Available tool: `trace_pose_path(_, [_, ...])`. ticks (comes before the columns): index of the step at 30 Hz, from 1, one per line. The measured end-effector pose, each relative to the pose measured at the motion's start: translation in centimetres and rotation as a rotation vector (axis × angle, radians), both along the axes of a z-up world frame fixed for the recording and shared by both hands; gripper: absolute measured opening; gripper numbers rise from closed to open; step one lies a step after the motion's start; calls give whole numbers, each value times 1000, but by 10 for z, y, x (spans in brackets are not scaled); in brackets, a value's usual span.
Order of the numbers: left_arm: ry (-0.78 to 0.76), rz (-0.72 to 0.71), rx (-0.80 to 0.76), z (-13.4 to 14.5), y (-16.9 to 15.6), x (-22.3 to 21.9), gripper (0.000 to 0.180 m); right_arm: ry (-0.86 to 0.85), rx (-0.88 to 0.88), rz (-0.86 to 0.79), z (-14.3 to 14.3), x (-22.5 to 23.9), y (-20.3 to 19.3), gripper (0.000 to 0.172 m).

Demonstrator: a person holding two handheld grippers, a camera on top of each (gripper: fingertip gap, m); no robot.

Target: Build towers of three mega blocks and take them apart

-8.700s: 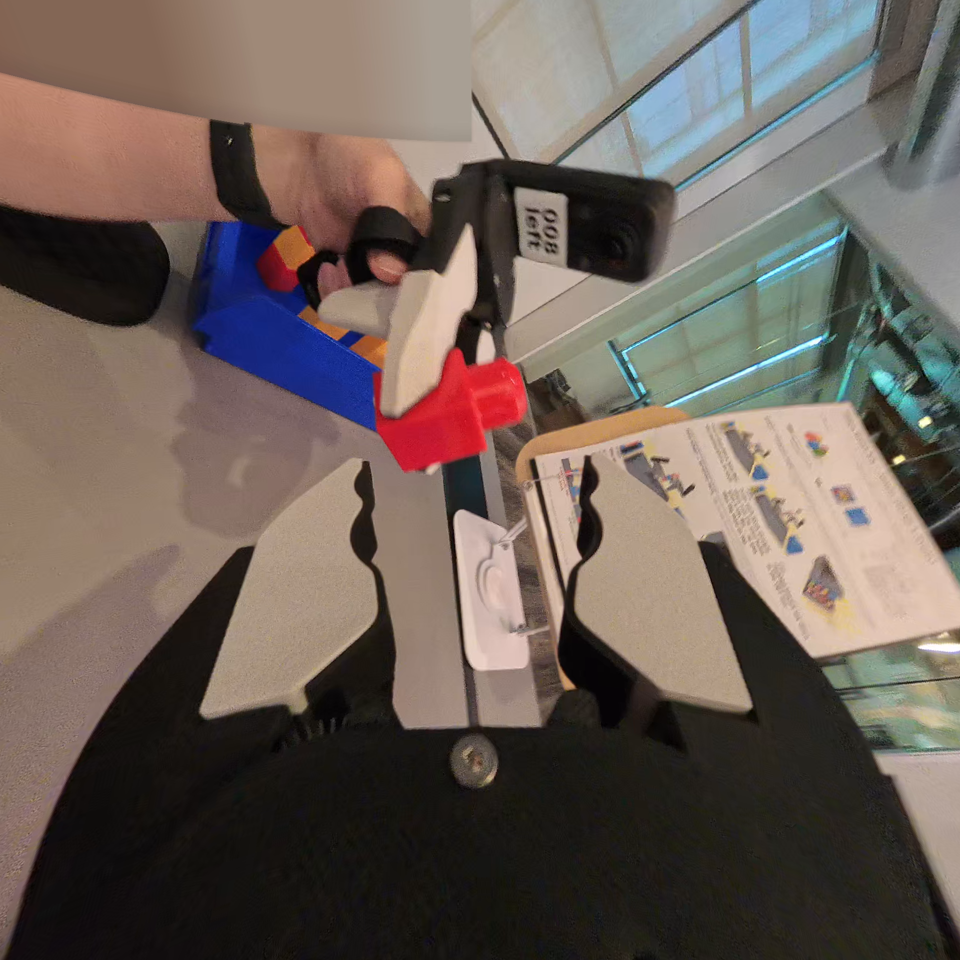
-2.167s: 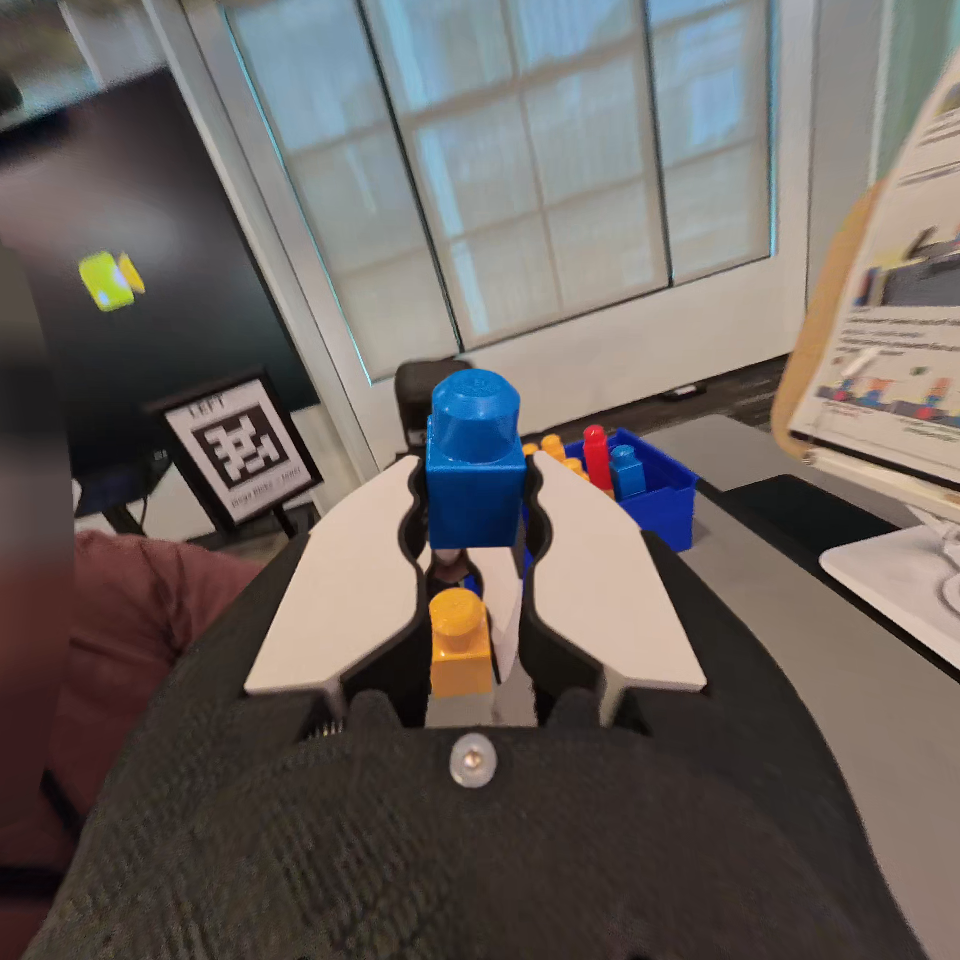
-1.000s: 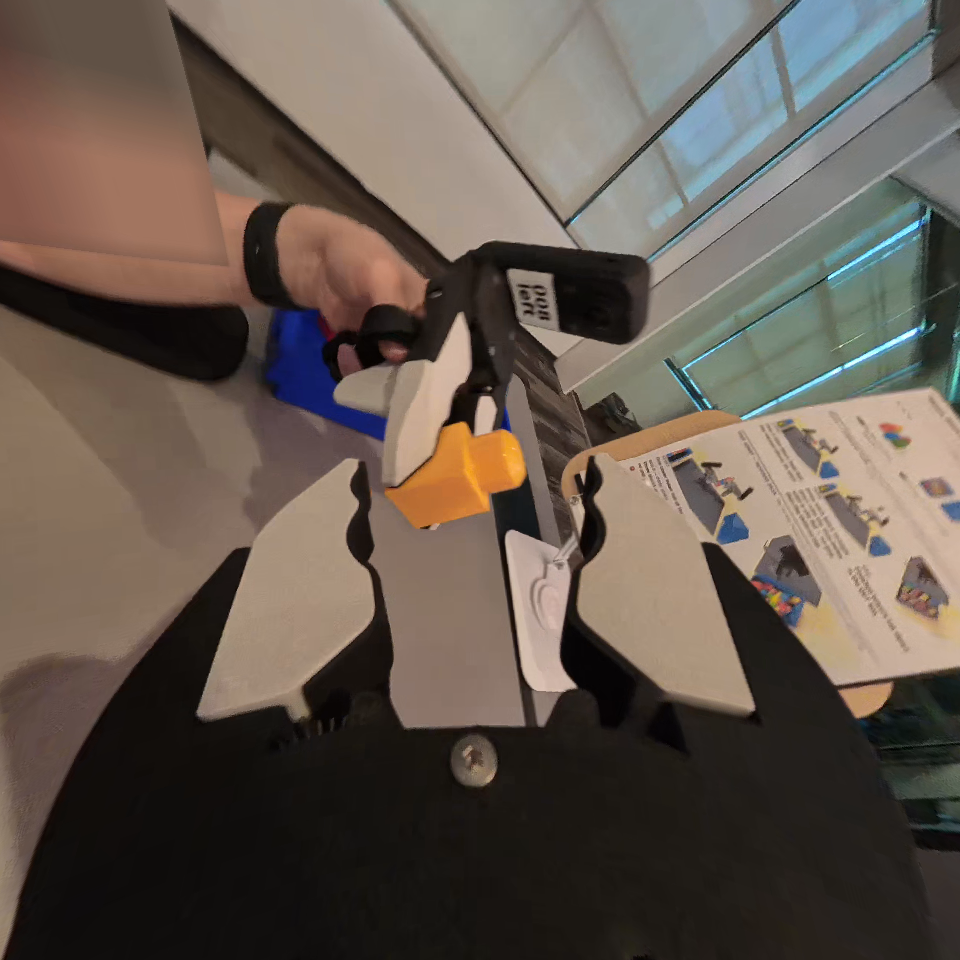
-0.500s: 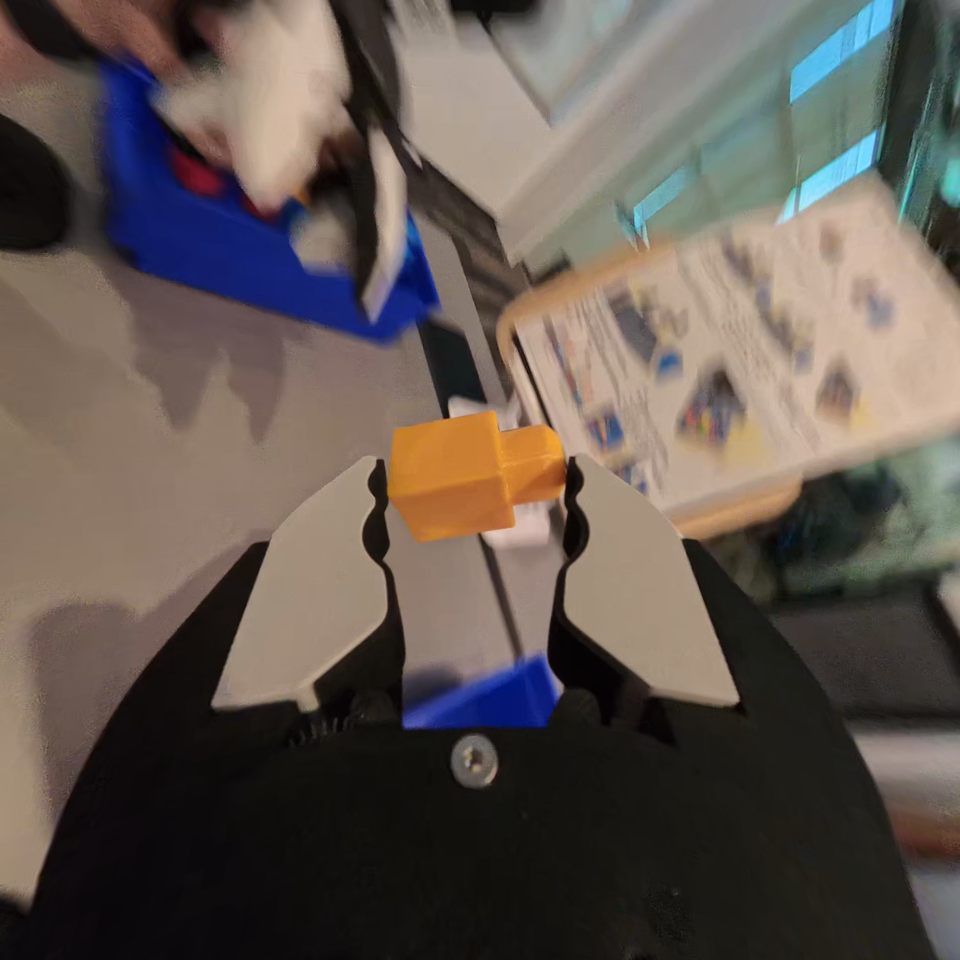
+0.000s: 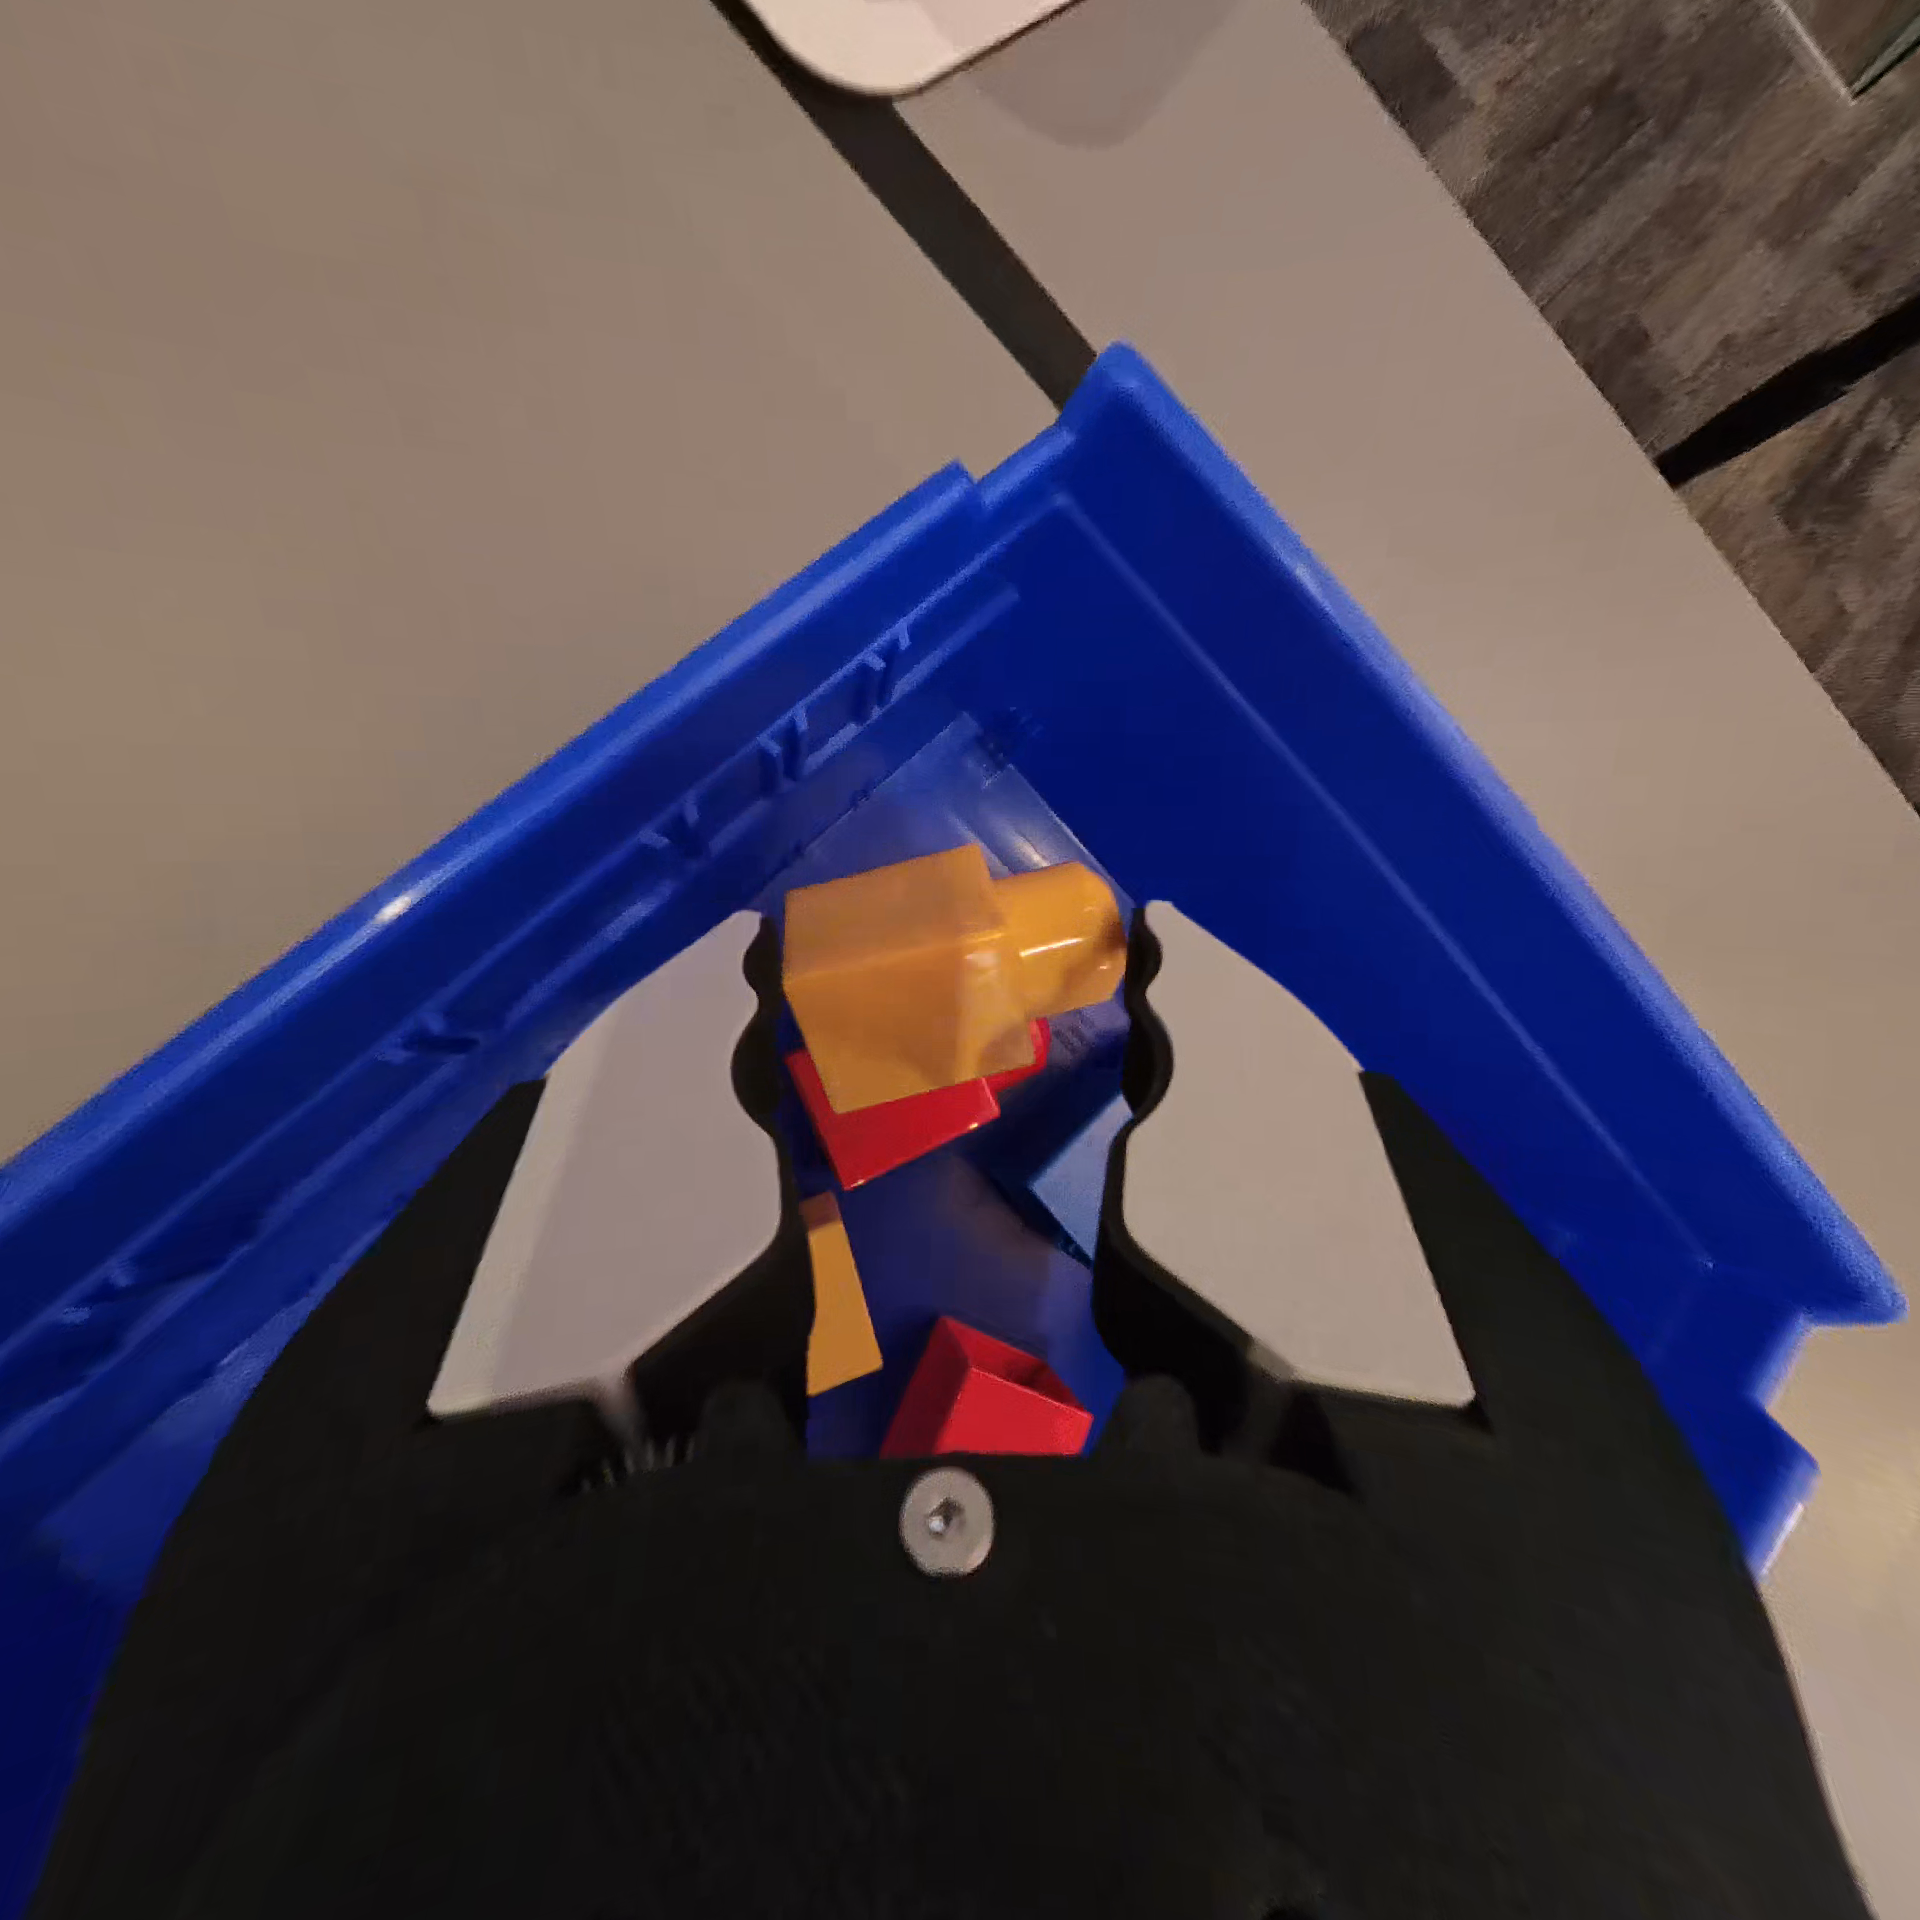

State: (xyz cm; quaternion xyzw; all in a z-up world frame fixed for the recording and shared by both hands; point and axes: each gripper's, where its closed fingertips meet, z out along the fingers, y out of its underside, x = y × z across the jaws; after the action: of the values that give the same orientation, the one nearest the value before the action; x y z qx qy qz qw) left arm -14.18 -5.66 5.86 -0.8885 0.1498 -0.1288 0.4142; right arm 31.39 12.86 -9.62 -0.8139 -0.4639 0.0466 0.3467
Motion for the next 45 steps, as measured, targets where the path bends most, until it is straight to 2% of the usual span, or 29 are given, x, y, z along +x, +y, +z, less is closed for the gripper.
trace_pose_path(3, [48,100,-61,-12,-7,-25,63,-5,20,-27,5,6,2,67])
trace_pose_path(8, [181,214,-287,-52,-30,-56,63,105,125,-31,51,8,-3,67])
trace_pose_path(12, [223,329,-419,-74,-41,-82,57,92,166,-24,68,9,-11,68])
trace_pose_path(15, [221,431,-460,-80,-46,-102,57,84,175,-14,70,6,-13,69])
trace_pose_path(20, [171,508,-478,-79,-55,-106,61,37,163,-9,62,5,-11,70])
trace_pose_path(25, [207,540,-605,-101,-57,-109,73,38,170,-2,64,3,-13,70])
trace_pose_path(29, [247,577,-675,-115,-55,-114,70,41,179,4,68,2,-15,71])
trace_pose_path(31, [252,572,-705,-120,-54,-112,62,40,181,7,69,2,-15,71])
trace_pose_path(33, [288,591,-718,-123,-53,-116,45,38,181,13,69,1,-16,70])
trace_pose_path(39, [317,555,-739,-121,-61,-116,44,23,182,26,69,-2,-18,70])
trace_pose_path(42, [347,553,-666,-106,-61,-118,43,18,188,32,70,-4,-18,69])
trace_pose_path(45, [363,533,-548,-79,-61,-107,43,6,222,30,77,-7,-18,67])
